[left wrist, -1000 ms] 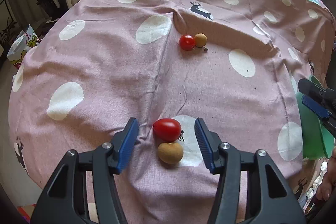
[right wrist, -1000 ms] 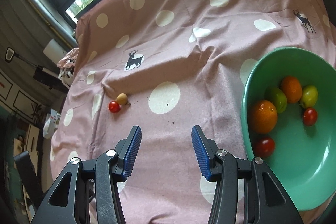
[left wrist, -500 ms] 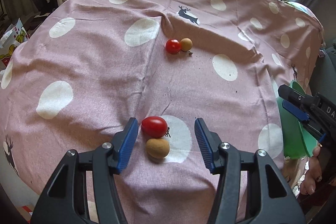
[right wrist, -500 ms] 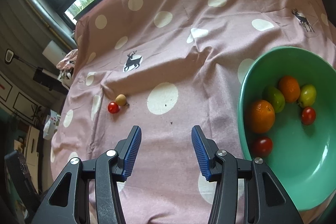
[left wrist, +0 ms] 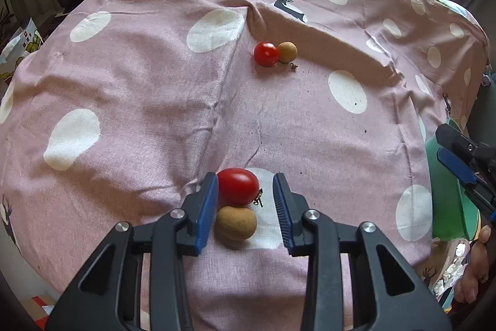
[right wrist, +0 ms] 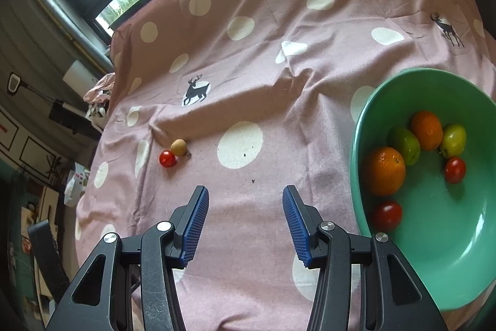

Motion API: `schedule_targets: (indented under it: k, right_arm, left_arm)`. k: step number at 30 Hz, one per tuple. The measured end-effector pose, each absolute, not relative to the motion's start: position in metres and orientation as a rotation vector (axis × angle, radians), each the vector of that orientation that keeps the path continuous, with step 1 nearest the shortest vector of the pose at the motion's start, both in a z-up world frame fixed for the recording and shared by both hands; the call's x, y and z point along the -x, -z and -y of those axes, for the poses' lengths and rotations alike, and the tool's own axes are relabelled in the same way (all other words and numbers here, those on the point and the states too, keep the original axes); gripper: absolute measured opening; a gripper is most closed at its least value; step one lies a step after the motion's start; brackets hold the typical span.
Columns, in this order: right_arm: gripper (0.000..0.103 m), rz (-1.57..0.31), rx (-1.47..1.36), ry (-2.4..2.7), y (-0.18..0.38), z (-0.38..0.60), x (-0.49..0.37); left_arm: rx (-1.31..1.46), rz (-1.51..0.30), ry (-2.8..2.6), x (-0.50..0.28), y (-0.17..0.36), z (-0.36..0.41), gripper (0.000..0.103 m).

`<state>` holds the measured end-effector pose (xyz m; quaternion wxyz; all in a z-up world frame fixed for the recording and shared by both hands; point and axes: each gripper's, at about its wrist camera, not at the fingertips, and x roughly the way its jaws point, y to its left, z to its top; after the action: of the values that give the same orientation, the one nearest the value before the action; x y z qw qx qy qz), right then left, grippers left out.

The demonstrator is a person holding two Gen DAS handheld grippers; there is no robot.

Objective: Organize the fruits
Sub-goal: 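Move both grippers back to the remaining tomatoes on the cloth, then grasp a cherry tomato with the left gripper while the right gripper grasps another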

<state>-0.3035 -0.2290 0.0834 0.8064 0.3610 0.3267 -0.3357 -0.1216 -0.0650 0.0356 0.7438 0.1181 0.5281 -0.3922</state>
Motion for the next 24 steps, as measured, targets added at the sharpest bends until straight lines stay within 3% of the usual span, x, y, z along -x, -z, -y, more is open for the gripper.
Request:
schedule_targets:
  k: [11,24]
  right_arm:
    - [0.05,-0.731,-0.74,0.558,-0.079,0.226,0.246]
    - [0.05,-0.806,-0.766,0.457,-0.031,0.242,0.139]
  left_arm:
    - [-0.236,-1.153,0.839,0.117,-0.024,0.076,0.03]
    - [-0.122,-1.183,0.886,0.105,-0.031,0.064,0.03]
